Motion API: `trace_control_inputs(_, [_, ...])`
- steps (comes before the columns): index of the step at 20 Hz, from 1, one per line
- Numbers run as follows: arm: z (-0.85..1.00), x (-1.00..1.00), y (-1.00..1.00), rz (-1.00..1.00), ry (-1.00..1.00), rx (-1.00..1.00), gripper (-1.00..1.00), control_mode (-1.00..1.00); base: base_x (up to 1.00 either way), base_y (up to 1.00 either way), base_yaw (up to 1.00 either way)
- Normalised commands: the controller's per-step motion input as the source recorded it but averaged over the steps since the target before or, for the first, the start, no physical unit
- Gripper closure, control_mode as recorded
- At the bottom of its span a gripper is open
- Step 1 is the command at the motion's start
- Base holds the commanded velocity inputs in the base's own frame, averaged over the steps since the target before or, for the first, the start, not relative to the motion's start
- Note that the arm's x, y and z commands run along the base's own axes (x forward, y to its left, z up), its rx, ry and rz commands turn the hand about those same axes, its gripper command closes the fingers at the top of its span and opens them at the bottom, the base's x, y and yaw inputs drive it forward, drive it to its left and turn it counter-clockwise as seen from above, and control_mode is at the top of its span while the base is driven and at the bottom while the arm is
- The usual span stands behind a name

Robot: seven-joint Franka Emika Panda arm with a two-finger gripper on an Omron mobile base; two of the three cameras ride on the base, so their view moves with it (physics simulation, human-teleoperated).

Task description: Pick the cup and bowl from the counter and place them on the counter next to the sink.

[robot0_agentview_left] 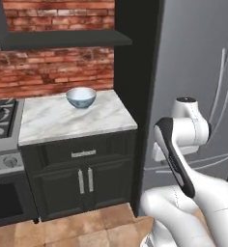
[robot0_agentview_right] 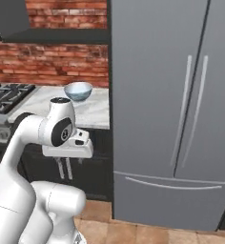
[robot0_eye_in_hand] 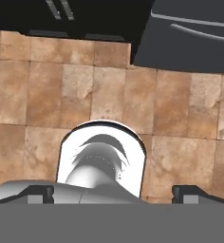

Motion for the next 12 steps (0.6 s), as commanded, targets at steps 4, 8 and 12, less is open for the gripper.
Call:
trace_control_inputs(4, [0.0,0.0,0.0,0.0,0.0,0.0,-1.0,1.0,0.14,0.66,0.11])
trace_control_inputs(8, [0.0,0.0,0.0,0.0,0.0,0.0,-1.0,1.0,0.39,0.52,0.28])
trace_control_inputs(12, [0.0,0.0,0.0,0.0,0.0,0.0,-1.0,1.0,0.85,0.11,0.36])
